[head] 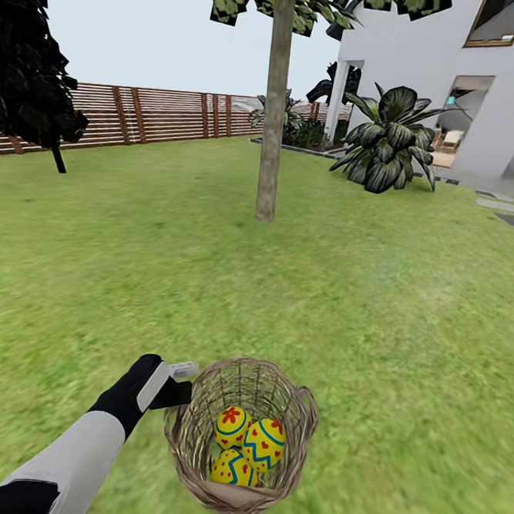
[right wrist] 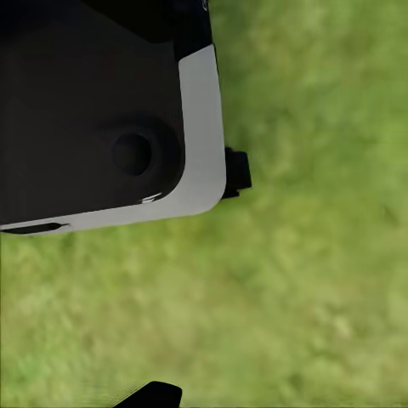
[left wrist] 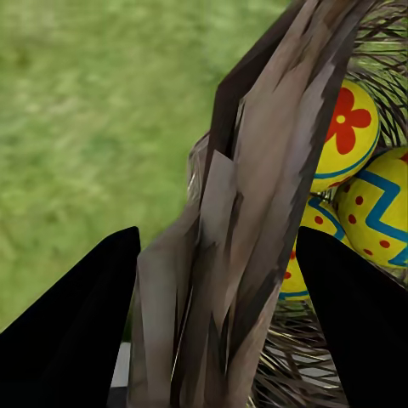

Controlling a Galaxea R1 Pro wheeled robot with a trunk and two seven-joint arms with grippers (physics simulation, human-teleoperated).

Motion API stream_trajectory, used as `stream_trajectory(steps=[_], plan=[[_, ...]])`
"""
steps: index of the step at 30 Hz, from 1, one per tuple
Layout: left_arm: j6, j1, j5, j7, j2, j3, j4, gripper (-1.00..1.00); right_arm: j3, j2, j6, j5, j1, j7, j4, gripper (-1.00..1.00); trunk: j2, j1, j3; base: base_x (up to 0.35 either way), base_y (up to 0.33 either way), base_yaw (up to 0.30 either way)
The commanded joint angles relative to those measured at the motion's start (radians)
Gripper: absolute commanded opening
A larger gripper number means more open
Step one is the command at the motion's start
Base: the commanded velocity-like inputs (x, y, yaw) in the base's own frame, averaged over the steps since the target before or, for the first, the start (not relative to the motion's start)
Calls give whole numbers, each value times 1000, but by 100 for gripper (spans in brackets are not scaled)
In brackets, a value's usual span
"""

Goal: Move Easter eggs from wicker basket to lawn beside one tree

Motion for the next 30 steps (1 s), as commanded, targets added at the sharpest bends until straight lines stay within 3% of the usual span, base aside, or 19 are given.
stream_trajectory(steps=[1,30], plan=[[1,-1,25,10,0,0,-1,-100,-9,-1,-7,9,-2,2,4,100,-1,1,-1,328,0,0],[1,-1,25,10,0,0,-4,-100,-9,-1,-7,9,-2,2,4,100,-1,1,-1,328,0,0]])
